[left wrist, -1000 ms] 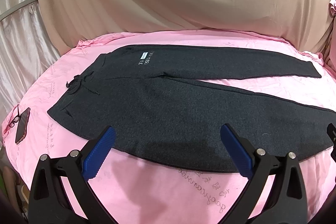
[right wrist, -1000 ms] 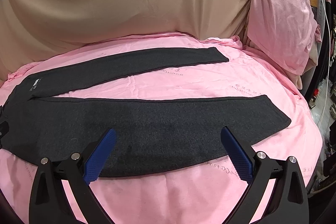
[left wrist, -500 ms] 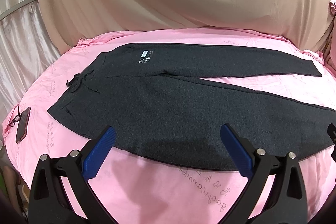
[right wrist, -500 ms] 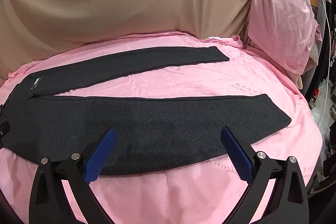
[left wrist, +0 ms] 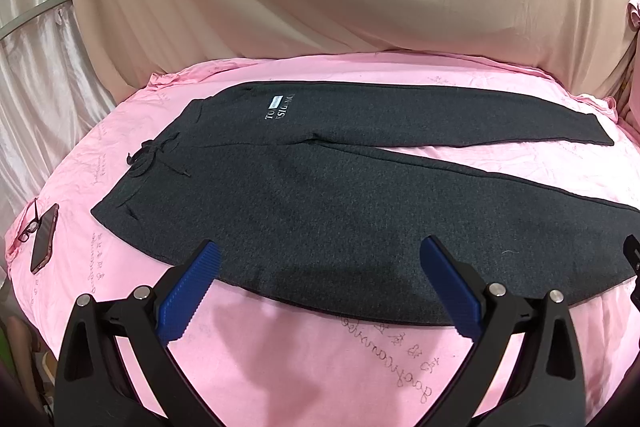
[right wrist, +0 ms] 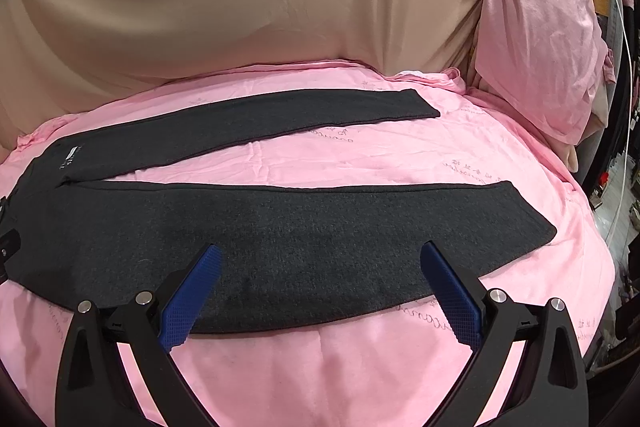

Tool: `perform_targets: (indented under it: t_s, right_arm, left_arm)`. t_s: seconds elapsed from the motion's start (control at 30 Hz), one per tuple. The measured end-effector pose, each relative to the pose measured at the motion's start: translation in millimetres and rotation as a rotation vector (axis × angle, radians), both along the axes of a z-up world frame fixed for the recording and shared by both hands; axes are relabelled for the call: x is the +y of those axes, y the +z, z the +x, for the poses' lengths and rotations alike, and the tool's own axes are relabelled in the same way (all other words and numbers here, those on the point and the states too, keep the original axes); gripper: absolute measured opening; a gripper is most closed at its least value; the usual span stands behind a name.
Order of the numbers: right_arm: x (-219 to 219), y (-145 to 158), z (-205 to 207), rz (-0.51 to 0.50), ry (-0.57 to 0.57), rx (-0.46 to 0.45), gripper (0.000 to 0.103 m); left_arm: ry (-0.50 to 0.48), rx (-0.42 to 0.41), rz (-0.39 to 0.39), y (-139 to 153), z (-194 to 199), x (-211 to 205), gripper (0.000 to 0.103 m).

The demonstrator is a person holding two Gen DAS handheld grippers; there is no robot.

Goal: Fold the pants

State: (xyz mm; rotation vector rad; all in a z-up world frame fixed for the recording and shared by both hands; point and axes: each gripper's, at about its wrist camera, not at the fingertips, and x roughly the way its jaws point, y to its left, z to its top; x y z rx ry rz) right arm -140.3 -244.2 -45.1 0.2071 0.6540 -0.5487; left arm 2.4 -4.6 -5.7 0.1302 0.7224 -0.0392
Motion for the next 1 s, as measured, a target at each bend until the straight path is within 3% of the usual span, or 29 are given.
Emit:
perform_targets:
  t_s: [1.0]
  right_arm:
    - [-1.4, -0.7, 3.5, 0.007, 0.004, 0.005, 0.098]
  left_arm:
    - [0.001, 0.004, -0.001, 1.4, 1.9, 2.6, 0.098]
